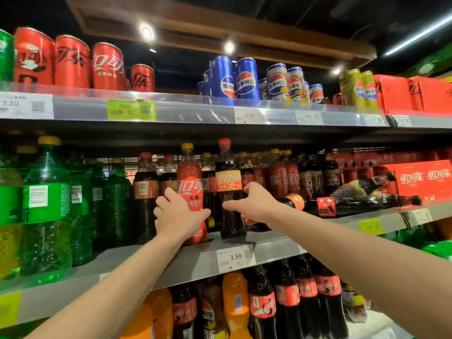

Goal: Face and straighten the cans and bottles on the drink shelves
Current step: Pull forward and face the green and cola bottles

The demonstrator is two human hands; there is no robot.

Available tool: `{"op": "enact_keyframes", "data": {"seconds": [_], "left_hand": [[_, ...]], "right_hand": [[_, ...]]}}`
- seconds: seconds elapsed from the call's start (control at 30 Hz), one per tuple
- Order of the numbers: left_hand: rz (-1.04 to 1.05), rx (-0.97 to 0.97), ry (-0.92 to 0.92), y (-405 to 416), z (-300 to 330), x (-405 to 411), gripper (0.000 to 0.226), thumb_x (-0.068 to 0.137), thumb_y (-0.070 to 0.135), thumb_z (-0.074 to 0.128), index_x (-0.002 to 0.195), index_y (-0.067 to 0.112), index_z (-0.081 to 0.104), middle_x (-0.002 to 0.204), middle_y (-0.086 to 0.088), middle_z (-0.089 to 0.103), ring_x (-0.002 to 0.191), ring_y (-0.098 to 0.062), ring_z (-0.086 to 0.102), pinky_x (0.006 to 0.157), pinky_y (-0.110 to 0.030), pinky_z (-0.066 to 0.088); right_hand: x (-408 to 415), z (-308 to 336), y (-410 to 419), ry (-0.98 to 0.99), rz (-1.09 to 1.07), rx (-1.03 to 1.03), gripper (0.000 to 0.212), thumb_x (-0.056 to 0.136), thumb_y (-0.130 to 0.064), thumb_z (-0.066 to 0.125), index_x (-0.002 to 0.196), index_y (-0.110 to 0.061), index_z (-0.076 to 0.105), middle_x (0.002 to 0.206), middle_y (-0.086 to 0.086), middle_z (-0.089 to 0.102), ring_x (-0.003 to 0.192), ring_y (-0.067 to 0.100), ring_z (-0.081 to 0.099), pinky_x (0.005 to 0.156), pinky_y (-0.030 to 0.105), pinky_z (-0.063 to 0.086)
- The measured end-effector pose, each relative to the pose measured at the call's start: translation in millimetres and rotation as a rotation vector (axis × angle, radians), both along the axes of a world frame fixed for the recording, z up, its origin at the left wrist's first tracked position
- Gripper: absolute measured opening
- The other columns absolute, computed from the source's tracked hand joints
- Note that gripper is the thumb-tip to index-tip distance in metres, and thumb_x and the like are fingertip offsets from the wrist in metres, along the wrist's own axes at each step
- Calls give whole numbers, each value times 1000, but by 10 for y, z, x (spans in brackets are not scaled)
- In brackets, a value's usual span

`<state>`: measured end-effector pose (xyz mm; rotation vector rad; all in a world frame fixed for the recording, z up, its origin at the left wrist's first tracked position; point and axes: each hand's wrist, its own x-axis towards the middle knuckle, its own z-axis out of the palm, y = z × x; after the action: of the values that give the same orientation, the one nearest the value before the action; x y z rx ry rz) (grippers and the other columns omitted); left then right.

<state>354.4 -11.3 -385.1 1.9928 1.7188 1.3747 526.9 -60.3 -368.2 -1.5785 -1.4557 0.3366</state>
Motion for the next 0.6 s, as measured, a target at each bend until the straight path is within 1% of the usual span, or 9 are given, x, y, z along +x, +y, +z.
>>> {"op": "enact_keyframes", "data": {"seconds": [0.07,0.13,0.17,0.23,0.3,0.37,0.47,0.53,0.6], "left_hand": [[-110,-102,-79,162,-17,-17,91,75,44,83,139,10,29,139,-15,47,125,-35,50,104,-52,46],[-211,-158,-169,223,-45,-60,74,76,37,85,129,13,40,127,-11,59,113,-30,60,99,-51,51],[-223,-160,-188,237,-54,-86,70,75,35,86,127,14,43,124,-9,61,110,-29,62,98,-51,52],[-210,-147,-174,243,-53,-171,70,76,36,85,127,14,43,122,-8,61,109,-29,62,98,-51,51],[-171,-141,-138,237,-43,-287,72,76,40,84,128,14,42,122,-8,60,109,-30,61,98,-51,52],[-133,-141,-125,226,-45,-439,75,75,41,84,129,13,41,122,-9,59,110,-31,61,98,-51,51],[-63,-111,-95,190,-64,-636,77,78,42,81,134,11,38,126,-11,59,112,-32,60,98,-51,51],[-19,-92,-61,137,-78,-749,73,82,42,77,134,10,37,127,-12,58,112,-33,60,98,-49,51],[34,-56,-5,71,-94,-849,69,84,44,74,130,9,37,126,-12,58,110,-34,61,95,-46,52]], "right_hand": [[-4,-41,73,2,32,-30,77,89,-37,75,147,-9,32,103,6,63,87,18,65,79,35,61],[-23,-47,134,1,30,-17,74,91,-35,74,146,-7,34,97,4,62,84,17,65,75,32,61],[-33,-44,156,-6,28,-12,75,91,-36,74,147,-7,33,98,4,61,83,17,65,74,31,61],[-73,-46,219,-3,34,-13,83,89,-39,76,151,-8,30,102,5,61,84,18,69,75,32,62],[-139,-60,293,-6,45,-2,85,86,-42,77,151,-9,32,109,7,62,84,19,72,76,35,64],[-248,-80,364,-10,55,10,84,86,-42,77,150,-8,34,113,8,62,80,18,72,68,29,63],[-420,-103,456,3,87,36,87,87,-40,77,153,-8,30,119,9,61,80,17,71,60,23,60],[-546,-99,523,6,106,34,89,88,-39,76,155,-9,27,126,11,60,78,15,71,55,20,57],[-677,-96,597,21,137,25,89,89,-38,75,156,-10,24,130,12,59,77,14,71,54,20,57]]}}
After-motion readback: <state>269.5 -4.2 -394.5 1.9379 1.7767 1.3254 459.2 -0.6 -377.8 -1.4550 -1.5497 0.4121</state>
